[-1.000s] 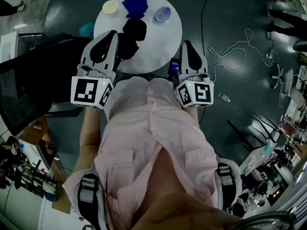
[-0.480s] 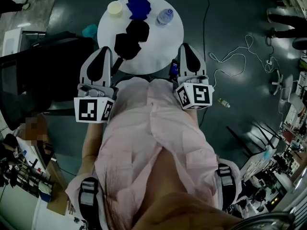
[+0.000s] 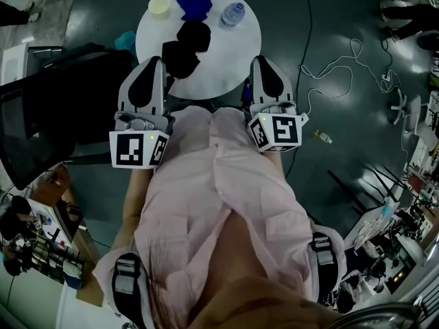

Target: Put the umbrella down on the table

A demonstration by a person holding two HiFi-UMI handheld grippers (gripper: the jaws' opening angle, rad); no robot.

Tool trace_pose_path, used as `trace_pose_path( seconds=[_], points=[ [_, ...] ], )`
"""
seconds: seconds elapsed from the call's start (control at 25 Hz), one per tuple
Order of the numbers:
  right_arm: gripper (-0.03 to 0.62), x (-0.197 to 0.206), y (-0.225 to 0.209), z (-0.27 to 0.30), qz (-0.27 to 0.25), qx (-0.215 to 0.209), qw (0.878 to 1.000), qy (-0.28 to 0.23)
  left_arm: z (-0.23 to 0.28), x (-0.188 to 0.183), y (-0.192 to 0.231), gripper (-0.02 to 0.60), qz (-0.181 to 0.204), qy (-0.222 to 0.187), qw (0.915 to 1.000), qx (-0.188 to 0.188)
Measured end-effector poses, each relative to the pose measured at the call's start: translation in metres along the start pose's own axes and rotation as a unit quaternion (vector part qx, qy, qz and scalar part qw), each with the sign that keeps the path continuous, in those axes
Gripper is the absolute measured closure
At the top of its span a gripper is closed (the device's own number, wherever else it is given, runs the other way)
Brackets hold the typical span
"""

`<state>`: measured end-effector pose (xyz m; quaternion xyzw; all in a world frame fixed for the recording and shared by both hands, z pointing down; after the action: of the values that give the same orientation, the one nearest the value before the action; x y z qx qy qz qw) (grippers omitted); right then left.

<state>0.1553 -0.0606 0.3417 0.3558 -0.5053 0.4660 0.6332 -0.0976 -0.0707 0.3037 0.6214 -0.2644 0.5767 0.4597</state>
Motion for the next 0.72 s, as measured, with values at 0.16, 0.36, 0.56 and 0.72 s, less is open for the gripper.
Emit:
trace_pose_path(
  seconds=[0.16,0.36,0.56,0.72],
  points=[
    [0.559,-0.0001,0.0024,-0.0002,-0.002,0.004,1.0,0.001,0.0032,0.0035,-0.0021,0.563,-0.006,0.008,0.9999,0.013],
    [0.559,0.0007,0.0073,-0.0022,-0.004,0.003,1.0,0.007,0.0016,0.0049,-0.0015,0.563,-0.008,0.016,0.9997,0.018],
    [0.559,0.0018,0.0075,-0.0007,-0.004,0.005,1.0,0.011,0.002,0.0041,0.0036,0.563,-0.011,0.015,0.9997,0.014],
    [0.559,0.0013,0.0098,-0.0004,-0.004,0.005,1.0,0.013,0.0006,0.0038,0.0072,0.563,-0.014,0.016,0.9997,0.01]
  ],
)
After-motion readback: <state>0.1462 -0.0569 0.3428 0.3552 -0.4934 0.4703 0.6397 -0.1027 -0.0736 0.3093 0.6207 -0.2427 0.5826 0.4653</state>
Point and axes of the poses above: the fingertips, and each gripper's own axes: z forward along the fingers, y to its left, x out of its underside, the point moved 6 cm from there along -z, backward along the fingers, and after that the axes turned 6 degrees about -z, right-handed, at the moved point
